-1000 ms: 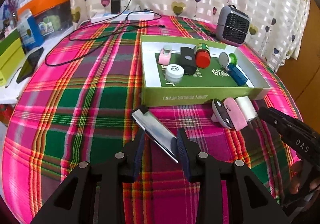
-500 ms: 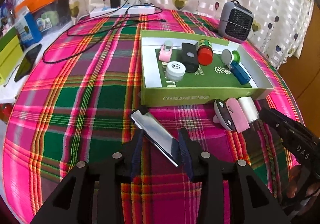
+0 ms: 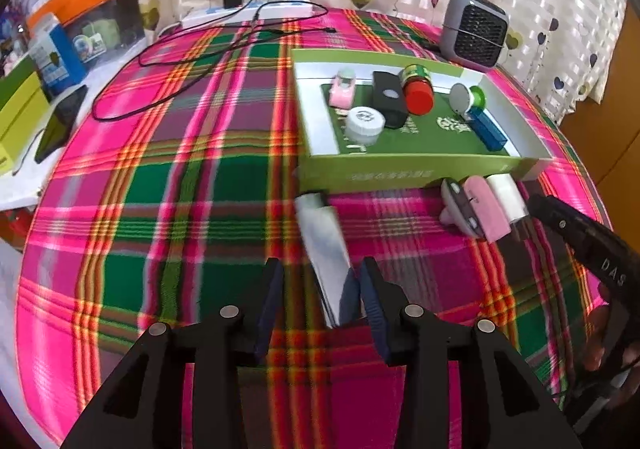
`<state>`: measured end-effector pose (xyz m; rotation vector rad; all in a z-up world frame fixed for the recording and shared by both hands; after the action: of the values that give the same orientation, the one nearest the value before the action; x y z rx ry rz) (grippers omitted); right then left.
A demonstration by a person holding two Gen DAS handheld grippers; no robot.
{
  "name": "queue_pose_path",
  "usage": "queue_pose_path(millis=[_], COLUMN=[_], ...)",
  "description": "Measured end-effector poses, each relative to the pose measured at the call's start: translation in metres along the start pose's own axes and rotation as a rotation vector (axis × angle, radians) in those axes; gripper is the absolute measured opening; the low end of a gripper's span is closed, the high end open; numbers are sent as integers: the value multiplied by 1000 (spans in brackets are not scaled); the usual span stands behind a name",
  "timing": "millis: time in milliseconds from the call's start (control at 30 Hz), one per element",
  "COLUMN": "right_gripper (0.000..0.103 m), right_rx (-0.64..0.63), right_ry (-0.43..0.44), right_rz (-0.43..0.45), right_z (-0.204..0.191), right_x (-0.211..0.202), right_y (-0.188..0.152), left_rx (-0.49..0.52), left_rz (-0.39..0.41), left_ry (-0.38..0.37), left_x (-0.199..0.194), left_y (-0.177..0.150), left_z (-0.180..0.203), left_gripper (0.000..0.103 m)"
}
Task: Organize rigid objects
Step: 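Lift the silver bar with the left gripper while the right gripper grasps the white charger plug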
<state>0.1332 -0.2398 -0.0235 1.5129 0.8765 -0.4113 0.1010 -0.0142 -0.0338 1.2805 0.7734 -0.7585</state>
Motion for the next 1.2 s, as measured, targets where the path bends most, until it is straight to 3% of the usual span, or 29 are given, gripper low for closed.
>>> queue_pose_path(millis=[433,667,800,1200], right_gripper=[39,39,39,39], right_rx=[4,7,-10,-85], right_ry=[-7,3,19,32], right_rz=[0,12,20,-38], right_z=[3,1,-7,-28], right_x=[0,-2,-1,17], right_y=[0,2,7,11], left_rx=[37,7,28,16], left_rz=[38,66,79,83], left_ry=[18,-38,-29,-49], left_x=[5,8,8,7], left_y=[5,11,10,10], left_z=[-2,-9,-7,-9], left_gripper=[38,38,38,38])
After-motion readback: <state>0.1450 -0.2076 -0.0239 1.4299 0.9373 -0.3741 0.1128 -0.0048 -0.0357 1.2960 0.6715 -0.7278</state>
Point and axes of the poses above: each gripper's, at about its wrist camera, not at the fingertips, and x roughly the way its jaws point, z to its right, y to its top, the point moved 5 cm from there along x, roughly the way its jaws point, and after that the axes turned 7 degrees about -x, right-handed, at the moved point
